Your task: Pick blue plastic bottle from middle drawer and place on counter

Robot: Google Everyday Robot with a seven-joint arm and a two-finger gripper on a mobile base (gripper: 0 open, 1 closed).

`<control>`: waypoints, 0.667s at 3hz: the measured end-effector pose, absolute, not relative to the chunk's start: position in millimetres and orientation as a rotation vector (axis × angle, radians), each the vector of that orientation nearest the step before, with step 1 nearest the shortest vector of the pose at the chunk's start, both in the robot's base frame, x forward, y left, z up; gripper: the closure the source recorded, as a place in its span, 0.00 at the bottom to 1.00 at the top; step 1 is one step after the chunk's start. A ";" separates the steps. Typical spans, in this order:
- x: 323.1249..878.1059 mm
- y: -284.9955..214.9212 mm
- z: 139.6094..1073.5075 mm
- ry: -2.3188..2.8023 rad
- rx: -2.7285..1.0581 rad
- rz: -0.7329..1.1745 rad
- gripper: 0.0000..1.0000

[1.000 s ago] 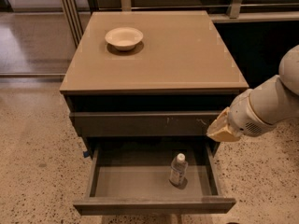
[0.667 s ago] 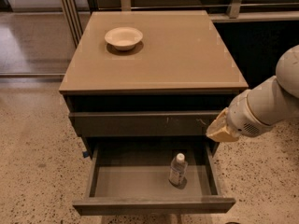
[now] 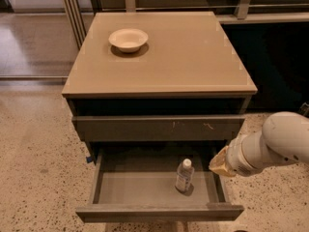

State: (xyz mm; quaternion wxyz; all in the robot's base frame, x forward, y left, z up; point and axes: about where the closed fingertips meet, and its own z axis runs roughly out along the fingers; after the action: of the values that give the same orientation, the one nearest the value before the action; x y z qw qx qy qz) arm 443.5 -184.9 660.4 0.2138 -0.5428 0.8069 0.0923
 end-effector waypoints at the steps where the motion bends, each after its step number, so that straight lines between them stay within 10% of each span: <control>1: 473.8 -185.6 588.4 2.224 -1.404 0.325 1.00; 2: 471.7 -180.4 555.2 2.243 -1.381 0.390 1.00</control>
Offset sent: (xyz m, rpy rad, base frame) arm 0.0290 -0.0007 -0.0688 0.0824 -0.0102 -0.0463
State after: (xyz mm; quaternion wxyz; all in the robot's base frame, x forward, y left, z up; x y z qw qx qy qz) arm 471.7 -180.4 555.2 0.2374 -0.5038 0.8183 0.1421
